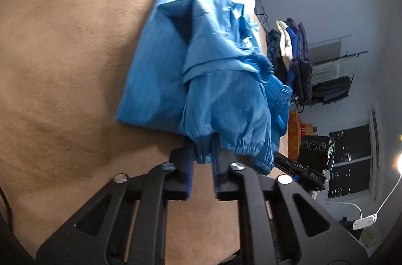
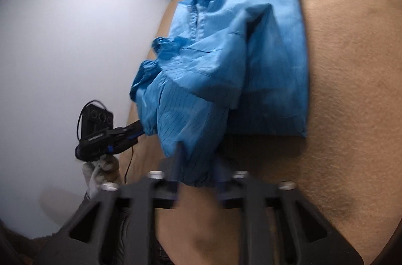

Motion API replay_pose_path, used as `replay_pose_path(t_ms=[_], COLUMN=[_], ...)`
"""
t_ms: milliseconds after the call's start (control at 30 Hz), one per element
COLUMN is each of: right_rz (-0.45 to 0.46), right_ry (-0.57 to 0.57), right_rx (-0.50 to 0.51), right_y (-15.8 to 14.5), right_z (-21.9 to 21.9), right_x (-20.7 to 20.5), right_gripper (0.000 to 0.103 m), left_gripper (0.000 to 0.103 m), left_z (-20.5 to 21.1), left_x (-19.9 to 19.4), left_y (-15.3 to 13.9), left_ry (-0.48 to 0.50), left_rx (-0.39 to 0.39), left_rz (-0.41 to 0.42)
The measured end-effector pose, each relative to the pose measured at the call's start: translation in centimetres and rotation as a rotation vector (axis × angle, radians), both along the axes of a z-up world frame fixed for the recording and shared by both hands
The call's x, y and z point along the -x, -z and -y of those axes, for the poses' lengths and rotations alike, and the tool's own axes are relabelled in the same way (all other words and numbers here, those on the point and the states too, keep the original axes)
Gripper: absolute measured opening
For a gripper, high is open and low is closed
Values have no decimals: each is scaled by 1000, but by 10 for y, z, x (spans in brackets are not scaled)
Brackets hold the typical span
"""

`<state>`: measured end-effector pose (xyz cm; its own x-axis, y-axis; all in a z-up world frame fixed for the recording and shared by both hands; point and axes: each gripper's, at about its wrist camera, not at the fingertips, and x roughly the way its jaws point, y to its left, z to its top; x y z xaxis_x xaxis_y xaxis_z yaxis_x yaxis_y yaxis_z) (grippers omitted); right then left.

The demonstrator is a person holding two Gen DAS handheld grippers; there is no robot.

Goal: Fold large clothes
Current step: 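Open both tools and release the folded hem onto the coat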

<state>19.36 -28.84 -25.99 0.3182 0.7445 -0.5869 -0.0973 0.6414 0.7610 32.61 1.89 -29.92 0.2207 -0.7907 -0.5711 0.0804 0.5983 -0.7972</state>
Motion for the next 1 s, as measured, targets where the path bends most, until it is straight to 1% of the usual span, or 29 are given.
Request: replay_pose_path(t_ms=[133, 233, 400, 533, 567, 600, 633, 667, 700, 767, 800, 833, 900, 933, 1000], right_rz=[74, 128, 200, 246, 251, 253, 249, 244, 240, 248, 262, 272, 261, 254, 237], right_ry=[-13, -13, 54, 114, 140, 169, 193, 206, 218, 258, 279, 293, 295, 283, 242], right_rx=[-17, -4, 14, 53, 62, 75, 90, 106, 127, 174, 187, 203, 227, 244, 270], right_y=[-19, -34, -55, -63, -64, -65, -66, -66, -66, -68, -69, -69, -62, -57, -46], right_z=[-2, -1, 4, 4, 6, 10, 12, 13, 12, 18, 21, 24, 31, 33, 35], right_x=[-8, -19, -58, -91, -99, -105, -112, -117, -122, -124, -121, -118, -115, -110, -102], right_gripper=[6, 6, 6, 6, 6, 6, 7, 15, 22, 60, 62, 62, 62, 62, 58], left_gripper=[6, 6, 6, 7, 13, 26, 35, 51, 59, 60, 60, 60, 60, 60, 60], left_z=[8, 12, 23, 33, 36, 40, 41, 40, 39, 30, 27, 19, 6, 0, -10], left_x=[-8, -26, -64, -93, -100, -106, -111, -114, -116, -119, -120, -120, -115, -112, -106], left_y=[-22, -37, -49, -52, -54, -54, -56, -59, -61, -69, -71, -73, -73, -70, -56], left_ry=[32, 20, -1, -55, -56, -55, -56, -71, -84, -109, -118, -133, -149, -147, -138], left_rx=[4, -5, -16, -53, -62, -64, -65, -71, -77, -82, -86, -93, -131, -149, -184], left_rz=[63, 100, 128, 149, 153, 155, 160, 170, 178, 207, 211, 223, 247, 253, 238])
